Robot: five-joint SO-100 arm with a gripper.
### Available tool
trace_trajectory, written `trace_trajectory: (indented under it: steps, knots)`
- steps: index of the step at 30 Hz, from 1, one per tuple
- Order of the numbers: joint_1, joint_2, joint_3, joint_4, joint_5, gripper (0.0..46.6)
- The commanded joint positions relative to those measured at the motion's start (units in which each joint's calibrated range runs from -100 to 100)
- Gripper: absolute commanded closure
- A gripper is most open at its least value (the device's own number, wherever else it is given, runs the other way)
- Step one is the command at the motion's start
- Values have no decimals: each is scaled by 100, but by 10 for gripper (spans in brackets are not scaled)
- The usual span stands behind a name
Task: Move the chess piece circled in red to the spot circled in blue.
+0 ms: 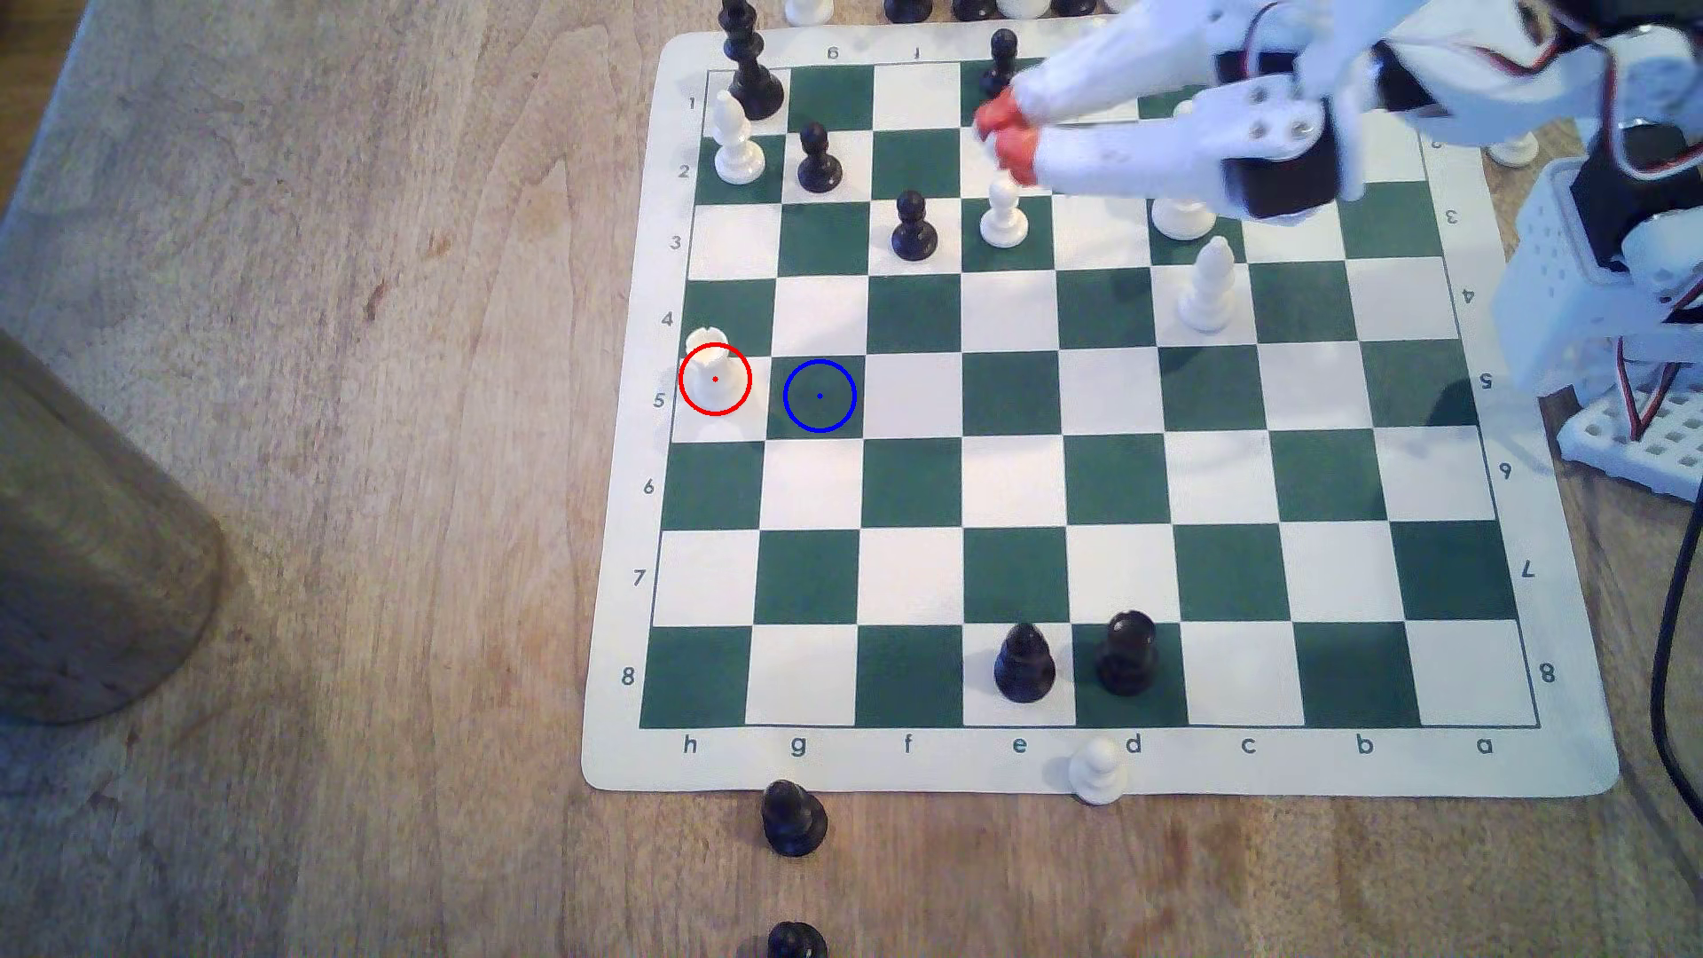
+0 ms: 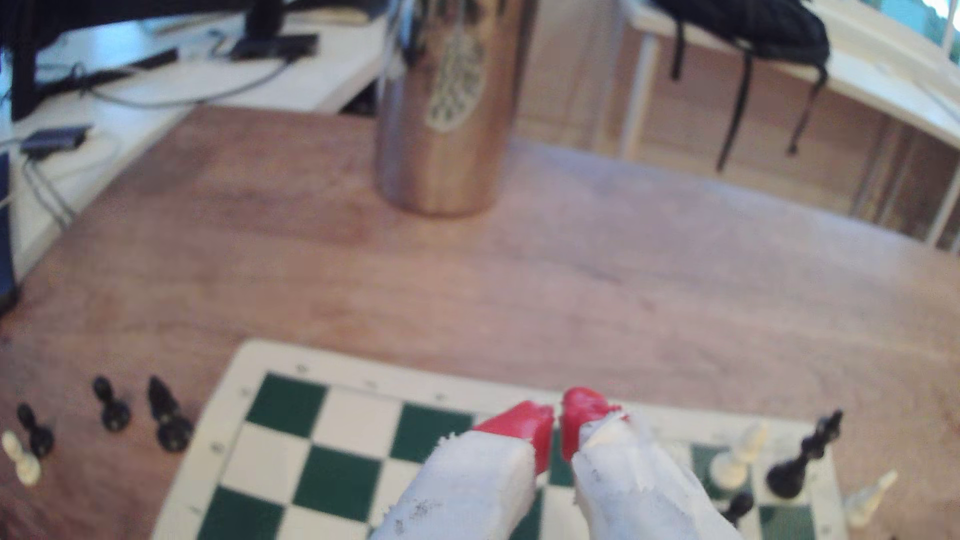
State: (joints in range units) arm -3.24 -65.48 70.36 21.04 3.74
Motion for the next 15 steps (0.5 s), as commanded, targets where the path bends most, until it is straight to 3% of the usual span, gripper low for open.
trace_trajectory:
  steps: [1, 5, 10, 15]
  knots:
    - [62, 1005, -871, -64, -5, 453]
    - [23, 1378, -1034, -171, -264, 449]
    - [148, 2270, -1614, -122, -913, 403]
    - [172, 3110, -1941, -343, -1172, 377]
